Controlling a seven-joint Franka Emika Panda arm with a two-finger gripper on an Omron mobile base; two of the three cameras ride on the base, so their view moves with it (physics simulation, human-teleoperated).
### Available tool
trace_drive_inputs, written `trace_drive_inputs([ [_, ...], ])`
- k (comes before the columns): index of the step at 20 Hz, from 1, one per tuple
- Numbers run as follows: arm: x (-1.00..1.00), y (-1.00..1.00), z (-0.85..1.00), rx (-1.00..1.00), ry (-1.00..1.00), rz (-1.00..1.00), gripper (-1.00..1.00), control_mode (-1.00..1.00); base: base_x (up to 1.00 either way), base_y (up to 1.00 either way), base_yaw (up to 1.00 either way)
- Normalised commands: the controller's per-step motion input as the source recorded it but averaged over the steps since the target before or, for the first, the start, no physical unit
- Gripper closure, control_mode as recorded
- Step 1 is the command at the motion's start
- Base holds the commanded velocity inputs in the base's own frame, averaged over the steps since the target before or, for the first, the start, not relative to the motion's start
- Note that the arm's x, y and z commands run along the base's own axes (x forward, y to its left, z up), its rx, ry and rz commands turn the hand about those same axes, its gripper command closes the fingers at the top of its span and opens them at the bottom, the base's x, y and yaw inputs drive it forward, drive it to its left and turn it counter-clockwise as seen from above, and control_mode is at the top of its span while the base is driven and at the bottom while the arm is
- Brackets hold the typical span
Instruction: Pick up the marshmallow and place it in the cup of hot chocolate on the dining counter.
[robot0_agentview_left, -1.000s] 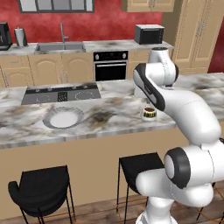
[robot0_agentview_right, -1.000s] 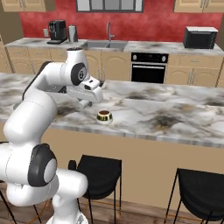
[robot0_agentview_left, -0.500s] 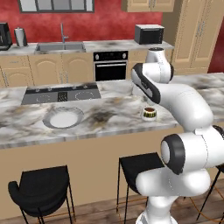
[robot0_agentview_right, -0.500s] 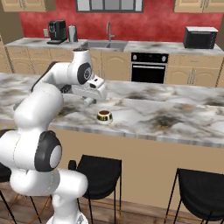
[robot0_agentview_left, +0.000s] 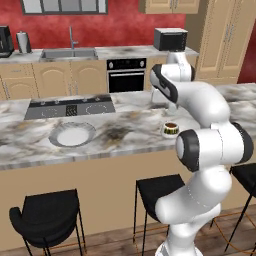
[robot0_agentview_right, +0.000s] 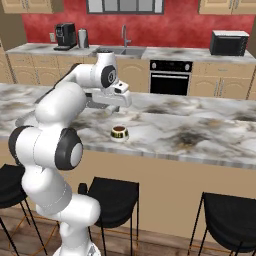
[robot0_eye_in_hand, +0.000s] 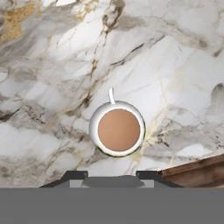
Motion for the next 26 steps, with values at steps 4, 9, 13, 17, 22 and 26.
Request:
trace_drive_inputs([
  [4,0.14,-0.02,-0.06,0.00,0.00,0.01,1.00,-1.00,0.00,0.00,0.00],
  [9,0.00,-0.02,-0.04,0.00,0.00,0.00,1.00,-1.00,0.00,0.00,0.00],
  [13,0.02,-0.07,-0.11,0.00,0.00,0.00,1.00,-1.00,0.00,0.00,0.00],
  [17,0.00,-0.10,-0.32,0.00,0.01,0.00,1.00,-1.00,0.00,0.00,0.00],
  [22,0.00,-0.07,-0.29,0.00,0.00,0.00,1.00,-1.00,0.00,0.00,0.00],
  [26,0.01,-0.06,-0.18,0.00,0.00,0.00,1.00,-1.00,0.00,0.00,0.00],
])
